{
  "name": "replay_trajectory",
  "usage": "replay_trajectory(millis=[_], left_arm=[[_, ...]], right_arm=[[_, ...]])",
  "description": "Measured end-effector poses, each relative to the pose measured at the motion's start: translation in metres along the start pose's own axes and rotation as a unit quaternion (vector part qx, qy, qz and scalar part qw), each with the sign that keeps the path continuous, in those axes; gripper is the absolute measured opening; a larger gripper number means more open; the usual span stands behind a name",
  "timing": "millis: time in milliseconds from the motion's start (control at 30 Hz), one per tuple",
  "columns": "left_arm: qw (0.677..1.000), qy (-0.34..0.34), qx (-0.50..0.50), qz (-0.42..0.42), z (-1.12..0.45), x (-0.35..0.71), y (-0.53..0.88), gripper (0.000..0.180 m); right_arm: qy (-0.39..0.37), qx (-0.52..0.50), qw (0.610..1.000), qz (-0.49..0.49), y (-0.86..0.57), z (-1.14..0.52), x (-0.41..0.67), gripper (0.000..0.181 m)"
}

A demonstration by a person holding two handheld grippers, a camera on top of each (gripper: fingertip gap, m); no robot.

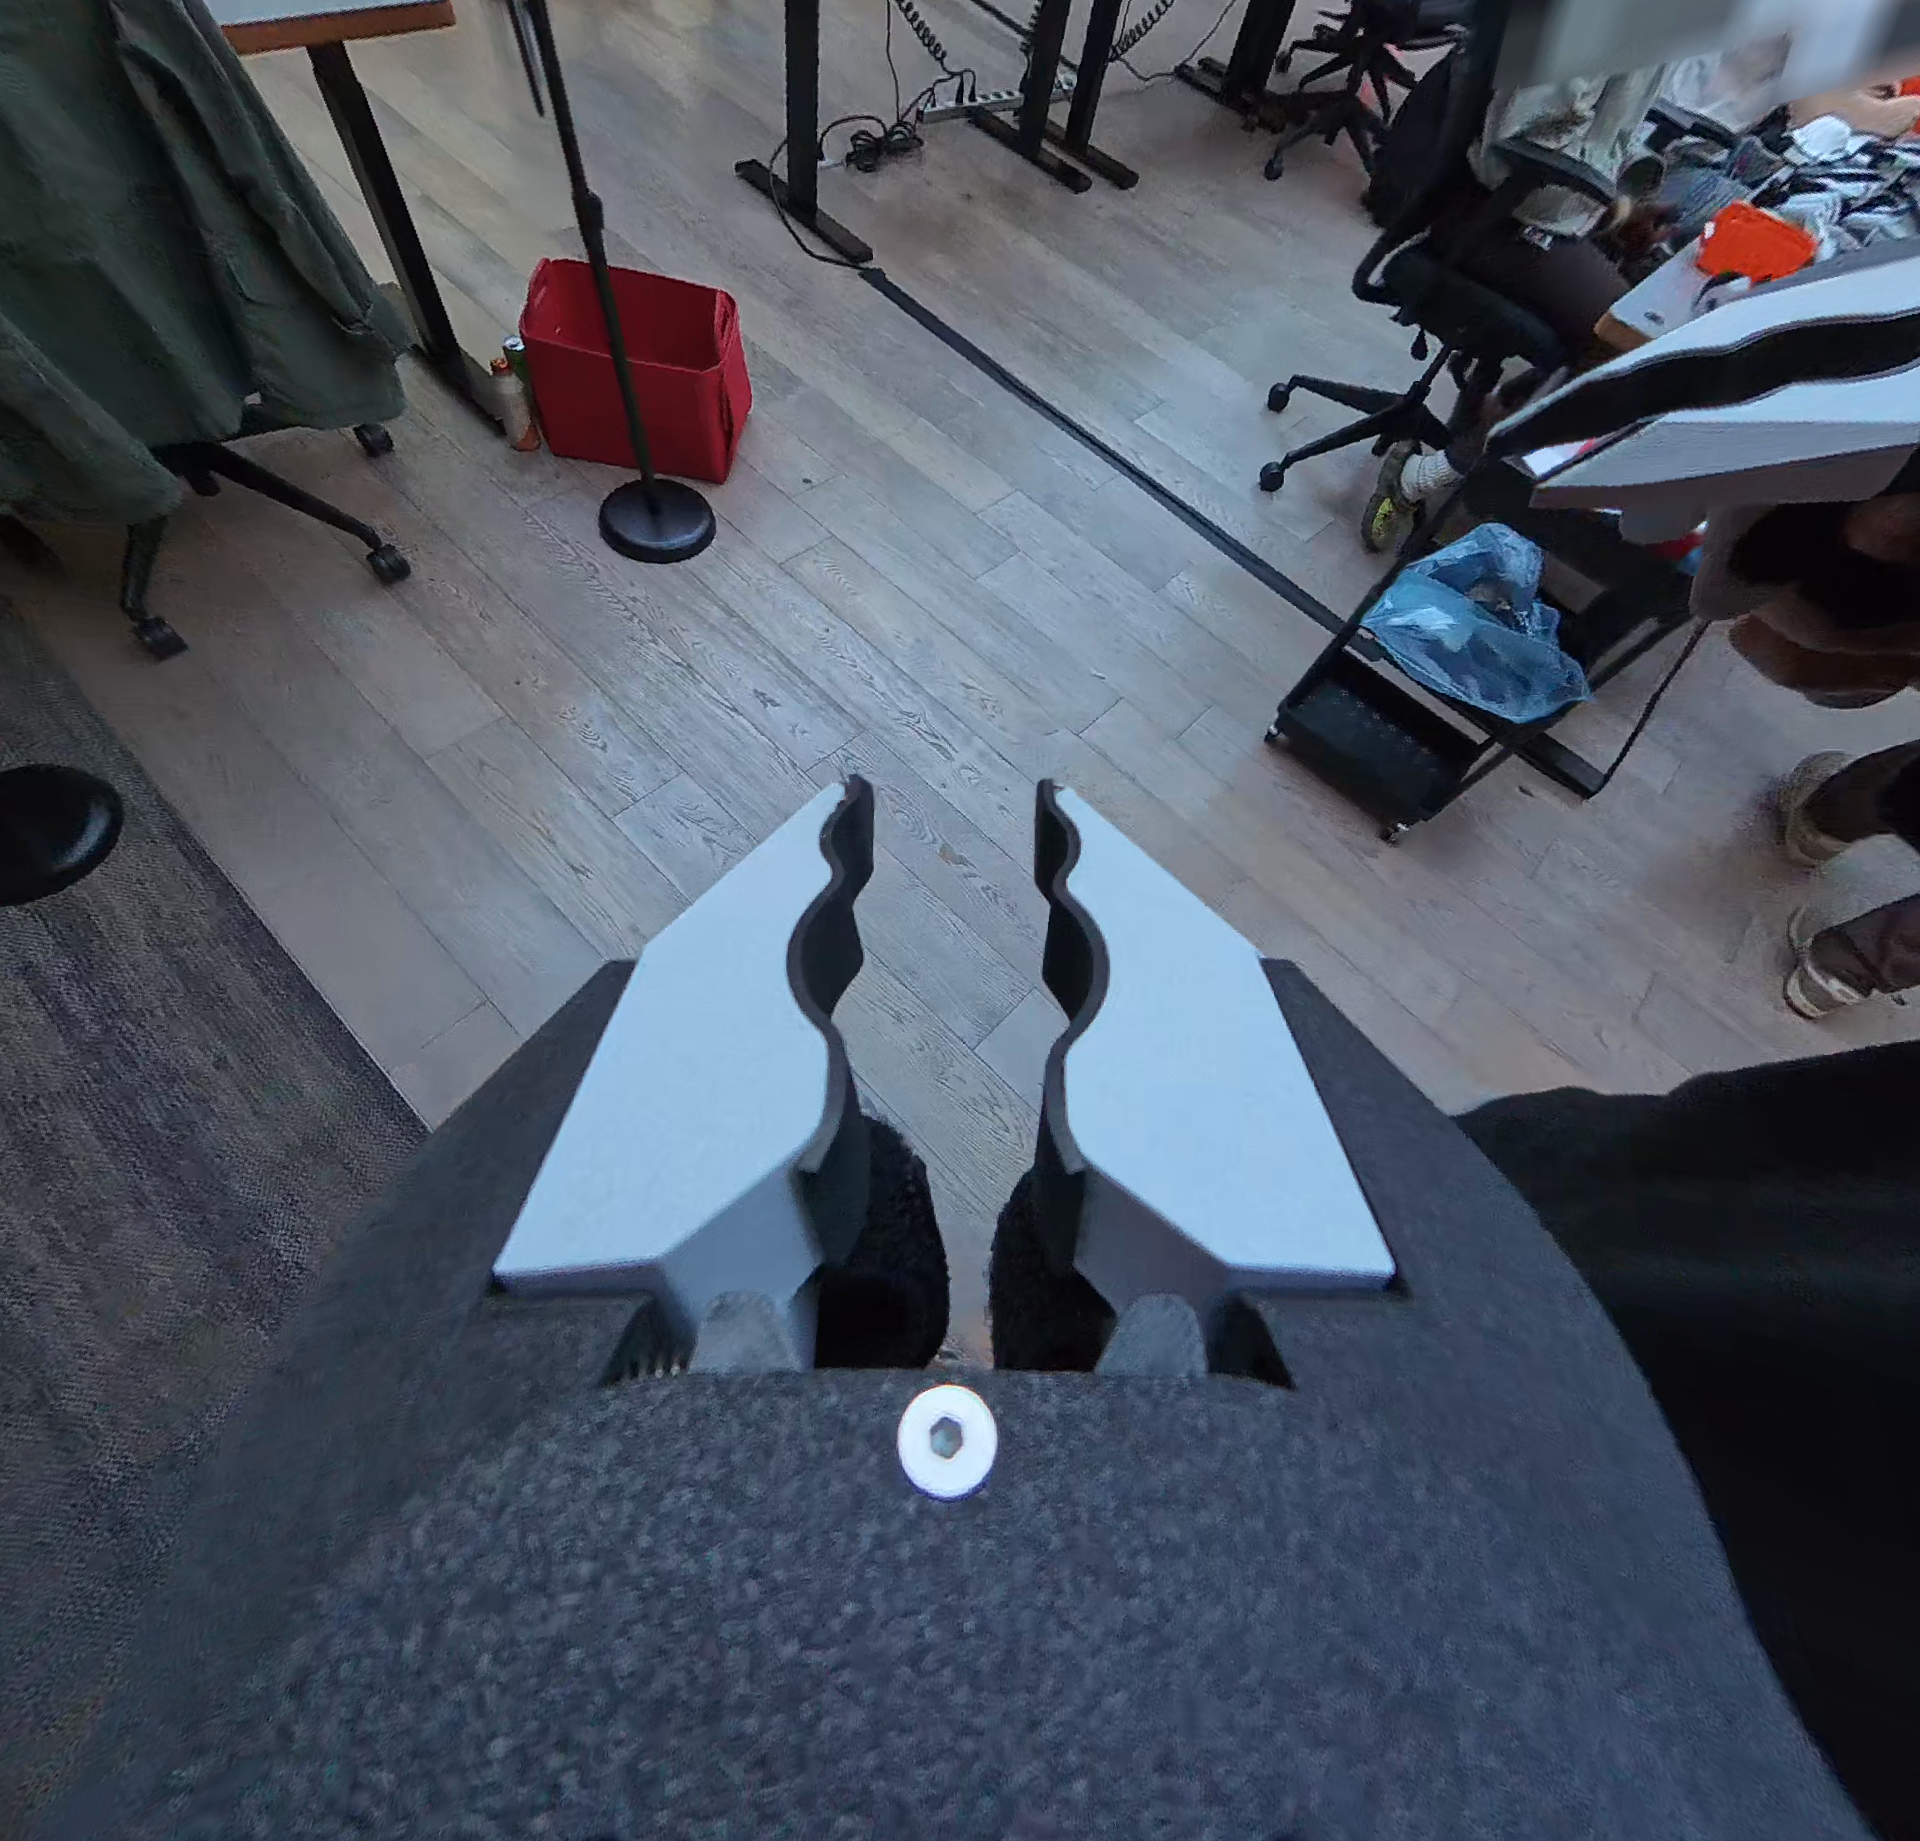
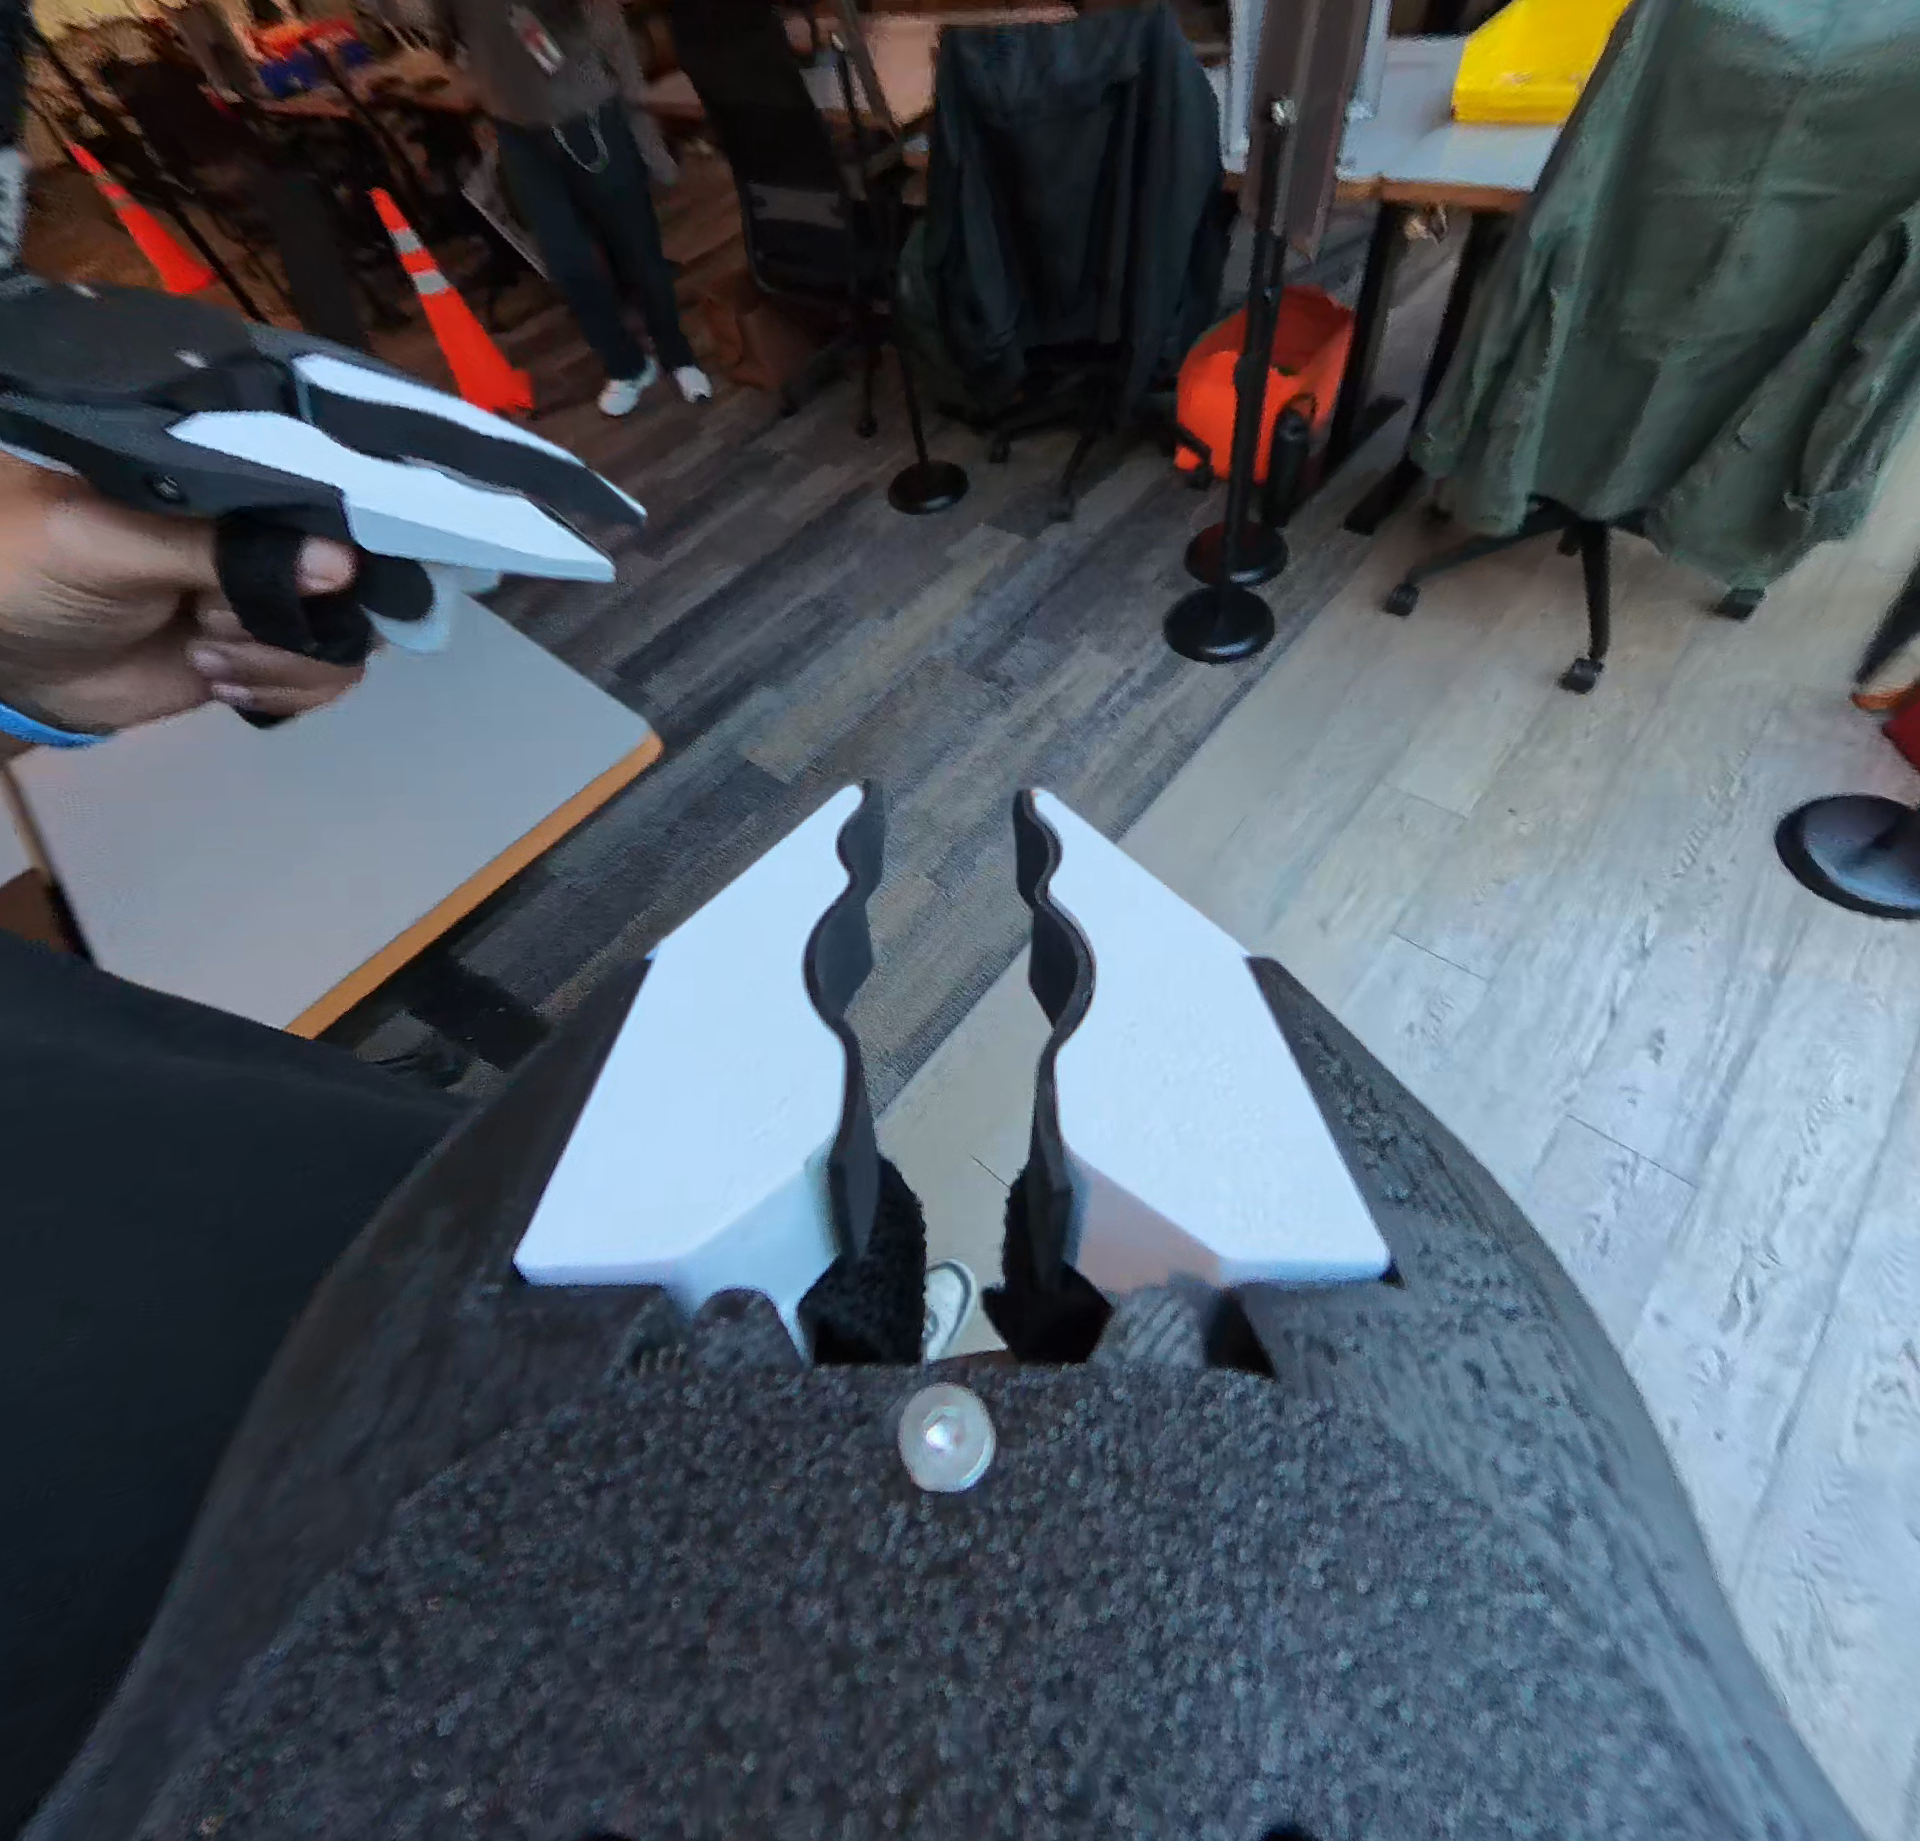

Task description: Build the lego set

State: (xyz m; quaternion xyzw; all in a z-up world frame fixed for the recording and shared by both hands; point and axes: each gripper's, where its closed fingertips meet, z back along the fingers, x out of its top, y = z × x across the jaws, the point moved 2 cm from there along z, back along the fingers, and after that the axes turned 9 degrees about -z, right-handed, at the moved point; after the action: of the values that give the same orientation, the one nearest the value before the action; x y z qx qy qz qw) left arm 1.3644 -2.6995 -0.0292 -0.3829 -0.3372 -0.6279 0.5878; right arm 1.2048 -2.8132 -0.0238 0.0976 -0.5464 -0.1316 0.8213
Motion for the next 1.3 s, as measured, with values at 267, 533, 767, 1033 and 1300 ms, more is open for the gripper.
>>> replay_trajectory(millis=[267,533,767,1033,1300], left_arm=[[0.999,0.001,-0.033,-0.005,-0.156,0.062,0.101,0.029],[0.995,0.010,-0.075,-0.067,-0.397,0.193,0.149,0.028],[0.988,0.021,-0.121,-0.092,-0.592,0.327,0.182,0.028],[0.976,0.000,-0.194,-0.095,-0.849,0.437,0.211,0.028],[0.964,-0.025,-0.245,-0.097,-1.095,0.583,0.243,0.027]], right_arm=[[0.002,-0.011,1.000,-0.024,-0.161,-0.099,0.060,0.024],[-0.020,-0.062,0.997,-0.046,-0.407,-0.132,0.146,0.024],[-0.038,-0.130,0.990,-0.051,-0.622,-0.113,0.238,0.024],[-0.068,-0.177,0.980,-0.055,-0.841,-0.121,0.309,0.023],[-0.041,-0.197,0.976,-0.086,-1.090,-0.131,0.399,0.023]])
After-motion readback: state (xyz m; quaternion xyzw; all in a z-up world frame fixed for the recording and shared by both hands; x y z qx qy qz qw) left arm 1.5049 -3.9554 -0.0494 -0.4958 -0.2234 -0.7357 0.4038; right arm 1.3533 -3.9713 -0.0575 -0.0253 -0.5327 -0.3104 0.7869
